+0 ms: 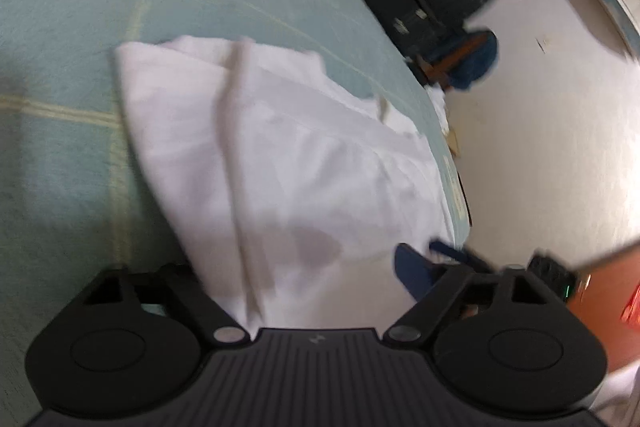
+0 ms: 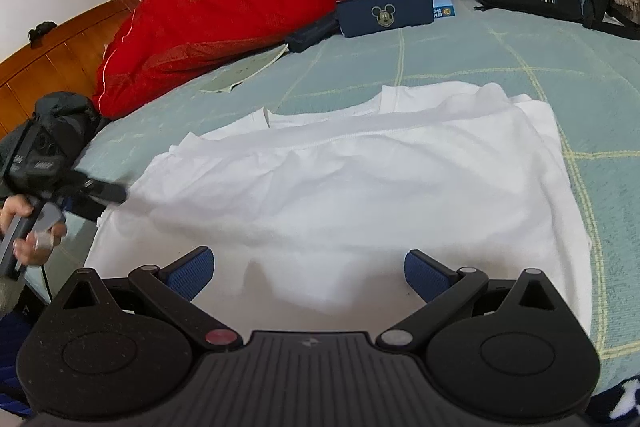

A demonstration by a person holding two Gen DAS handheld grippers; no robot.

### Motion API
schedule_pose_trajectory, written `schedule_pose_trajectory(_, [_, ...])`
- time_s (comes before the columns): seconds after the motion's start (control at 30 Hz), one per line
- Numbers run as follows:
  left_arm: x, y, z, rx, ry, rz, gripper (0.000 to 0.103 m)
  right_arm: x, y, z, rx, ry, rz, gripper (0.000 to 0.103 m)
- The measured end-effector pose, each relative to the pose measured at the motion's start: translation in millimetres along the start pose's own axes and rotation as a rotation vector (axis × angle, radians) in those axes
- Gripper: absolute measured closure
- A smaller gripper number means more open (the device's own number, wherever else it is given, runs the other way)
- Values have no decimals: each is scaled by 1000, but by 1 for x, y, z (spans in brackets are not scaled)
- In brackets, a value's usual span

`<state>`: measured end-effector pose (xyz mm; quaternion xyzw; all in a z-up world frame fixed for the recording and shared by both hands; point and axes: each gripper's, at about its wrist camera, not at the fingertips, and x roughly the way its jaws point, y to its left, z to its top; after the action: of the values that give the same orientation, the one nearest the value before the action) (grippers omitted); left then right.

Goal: Fold clothes
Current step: 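Roll the left gripper and close it on the white shirt's side edge, then hold the shirt side with the left gripper while the right gripper hovers nearby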

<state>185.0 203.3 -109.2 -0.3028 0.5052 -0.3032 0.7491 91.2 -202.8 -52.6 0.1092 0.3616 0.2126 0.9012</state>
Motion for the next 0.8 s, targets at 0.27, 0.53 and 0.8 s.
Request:
schedule_pose_trajectory(0.27, [3,-4,4,37,-4,173,78,2,0,2,6,2,16,0])
schedule_pose_trajectory(0.53, [6,-26,-7,157,-34,298,78,35,21,29,37,12,118,0])
schedule_pose_trajectory(0.8, [7,-30,-10,176,-51,316,78,70,39,53,70,29,203,0])
